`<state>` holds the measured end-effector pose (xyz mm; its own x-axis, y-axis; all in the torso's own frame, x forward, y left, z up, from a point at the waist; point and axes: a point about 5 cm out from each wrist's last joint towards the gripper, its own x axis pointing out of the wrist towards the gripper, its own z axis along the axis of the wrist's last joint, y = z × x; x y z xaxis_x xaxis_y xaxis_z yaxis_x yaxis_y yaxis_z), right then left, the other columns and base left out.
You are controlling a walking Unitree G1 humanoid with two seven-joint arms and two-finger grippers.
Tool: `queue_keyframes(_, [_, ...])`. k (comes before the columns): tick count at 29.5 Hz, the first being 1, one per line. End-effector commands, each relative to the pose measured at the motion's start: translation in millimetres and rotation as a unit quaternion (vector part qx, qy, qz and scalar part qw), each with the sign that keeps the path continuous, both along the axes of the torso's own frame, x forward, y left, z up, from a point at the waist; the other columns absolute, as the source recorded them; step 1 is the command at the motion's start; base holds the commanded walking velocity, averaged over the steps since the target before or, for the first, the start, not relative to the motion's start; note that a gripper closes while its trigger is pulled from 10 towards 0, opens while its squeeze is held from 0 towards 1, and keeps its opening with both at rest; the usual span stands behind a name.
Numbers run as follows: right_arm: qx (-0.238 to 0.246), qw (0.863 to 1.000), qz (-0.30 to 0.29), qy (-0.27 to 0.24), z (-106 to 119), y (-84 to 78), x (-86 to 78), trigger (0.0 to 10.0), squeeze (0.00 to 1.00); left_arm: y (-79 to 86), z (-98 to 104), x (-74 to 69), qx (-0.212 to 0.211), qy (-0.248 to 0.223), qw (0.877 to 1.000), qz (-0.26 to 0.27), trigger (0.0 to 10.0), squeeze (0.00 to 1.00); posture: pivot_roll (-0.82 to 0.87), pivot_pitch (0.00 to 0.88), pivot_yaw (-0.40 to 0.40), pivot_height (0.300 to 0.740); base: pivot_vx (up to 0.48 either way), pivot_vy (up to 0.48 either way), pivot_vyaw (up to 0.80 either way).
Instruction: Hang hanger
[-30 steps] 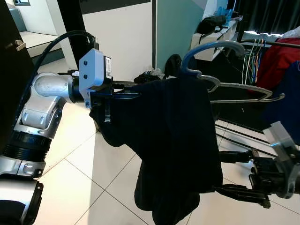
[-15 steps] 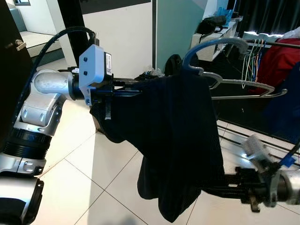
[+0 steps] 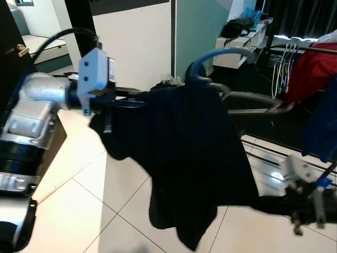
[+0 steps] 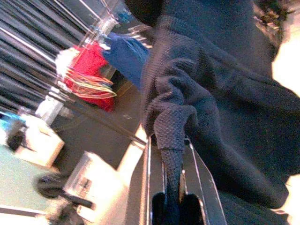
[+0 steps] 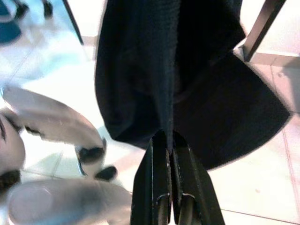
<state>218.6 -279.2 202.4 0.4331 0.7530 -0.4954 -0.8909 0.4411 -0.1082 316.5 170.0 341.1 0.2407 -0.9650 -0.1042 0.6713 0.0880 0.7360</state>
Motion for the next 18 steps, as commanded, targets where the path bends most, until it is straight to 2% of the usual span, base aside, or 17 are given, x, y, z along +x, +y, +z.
queue_keyframes(1, [-0.012, 1.000, -0.005, -0.007, 1, -3.6, 0.1, 0.0, 0.00, 6.5, 2, -1.8, 0.008, 0.001, 1.000, 0.007, 10.0, 0.00, -0.07, 0.000, 0.035, 0.740, 0.000, 0.000, 0.00])
queue_keyframes(2, [-0.033, 0.999, -0.017, -0.020, 9, -11.3, 1.8, 0.0, 0.00, 13.9, -4, -4.9, 0.046, 0.046, 0.998, 0.003, 10.0, 0.00, -0.07, 0.000, 0.035, 0.740, 0.000, 0.000, 0.00])
queue_keyframes(3, [-0.033, 0.999, -0.017, -0.020, 9, -11.3, 1.8, 0.0, 0.00, 13.9, -4, -4.9, 0.046, 0.046, 0.998, 0.003, 10.0, 0.00, -0.07, 0.000, 0.035, 0.740, 0.000, 0.000, 0.00])
queue_keyframes(4, [-0.048, 0.998, -0.019, -0.031, 14, -13.7, 3.2, 0.0, 0.00, 19.9, -8, -8.0, 0.074, 0.081, 0.994, -0.001, 10.0, 0.00, -0.06, 0.000, 0.031, 0.740, 0.000, 0.000, 0.00])
queue_keyframes(5, [-0.048, 0.998, -0.019, -0.031, 14, -13.7, 3.2, 0.0, 0.00, 19.9, -8, -8.0, 0.074, 0.081, 0.994, -0.001, 10.0, 0.00, -0.06, 0.000, 0.031, 0.740, 0.000, 0.000, 0.00])
queue_keyframes(6, [-0.057, 0.997, -0.016, -0.041, 16, -12.2, 5.3, 0.0, 0.00, 25.6, -9, -10.9, 0.094, 0.112, 0.989, -0.007, 10.0, 0.00, -0.05, 0.000, 0.032, 0.740, 0.000, 0.000, 0.00])
queue_keyframes(8, [-0.057, 0.997, -0.016, -0.041, 16, -12.2, 5.3, 0.0, 0.00, 25.6, -9, -10.9, 0.094, 0.112, 0.989, -0.007, 10.0, 0.00, -0.05, 0.000, 0.032, 0.740, 0.000, 0.000, 0.00])
queue_keyframes(9, [-0.066, 0.997, -0.013, -0.048, 17, -9.9, 7.1, 0.0, 0.00, 30.6, -10, -14.7, 0.108, 0.143, 0.984, -0.019, 10.0, 0.00, -0.05, 0.000, 0.034, 0.740, 0.000, 0.000, 0.00])
queue_keyframes(18, [-0.066, 0.997, -0.013, -0.048, 17, -9.9, 7.1, 0.0, 0.00, 30.6, -10, -14.7, 0.108, 0.143, 0.984, -0.019, 10.0, 0.00, -0.05, 0.000, 0.034, 0.740, 0.000, 0.000, 0.00])
